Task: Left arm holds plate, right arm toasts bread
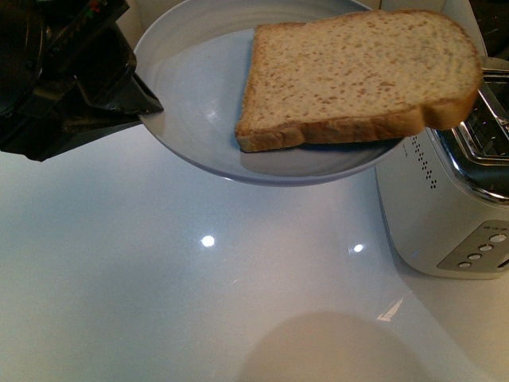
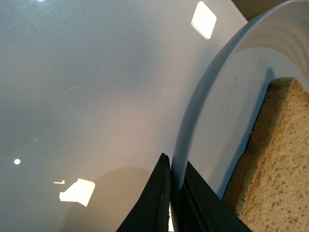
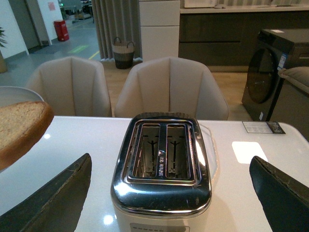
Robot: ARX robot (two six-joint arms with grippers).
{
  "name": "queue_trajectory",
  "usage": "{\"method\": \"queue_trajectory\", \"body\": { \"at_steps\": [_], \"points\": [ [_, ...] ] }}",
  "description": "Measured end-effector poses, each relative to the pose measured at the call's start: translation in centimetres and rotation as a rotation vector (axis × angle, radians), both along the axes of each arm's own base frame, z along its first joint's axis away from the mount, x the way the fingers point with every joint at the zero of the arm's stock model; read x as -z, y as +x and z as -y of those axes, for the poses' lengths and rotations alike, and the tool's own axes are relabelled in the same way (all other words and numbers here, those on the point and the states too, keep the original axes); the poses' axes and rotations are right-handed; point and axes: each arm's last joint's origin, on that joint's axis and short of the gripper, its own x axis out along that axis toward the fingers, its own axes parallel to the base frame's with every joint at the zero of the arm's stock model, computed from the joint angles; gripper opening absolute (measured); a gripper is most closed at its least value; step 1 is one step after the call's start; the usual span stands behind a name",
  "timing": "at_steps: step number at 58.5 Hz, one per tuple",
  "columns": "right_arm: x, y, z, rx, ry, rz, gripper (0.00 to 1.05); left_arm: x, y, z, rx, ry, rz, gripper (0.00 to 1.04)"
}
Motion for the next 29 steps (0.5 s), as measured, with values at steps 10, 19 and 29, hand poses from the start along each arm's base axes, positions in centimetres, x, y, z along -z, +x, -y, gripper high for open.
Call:
{"method": "queue_trajectory", "body": {
  "at_steps": [10,19,29],
  "points": [
    [0.0,0.0,0.0,0.000,0.000,0.000,0.96,-1.0,-0.6,1.4,0.015,-0.017,0.010,0.03],
    [0.0,0.0,0.0,0.000,0.000,0.000,0.96,-1.6,-1.1,2.1,0.030,-0.037,0.022,0.03],
    [0.0,0.0,0.0,0.000,0.000,0.000,0.96,-1.7,-1.1,2.1,0.026,-0.037,0.023,0.03]
  ]
}}
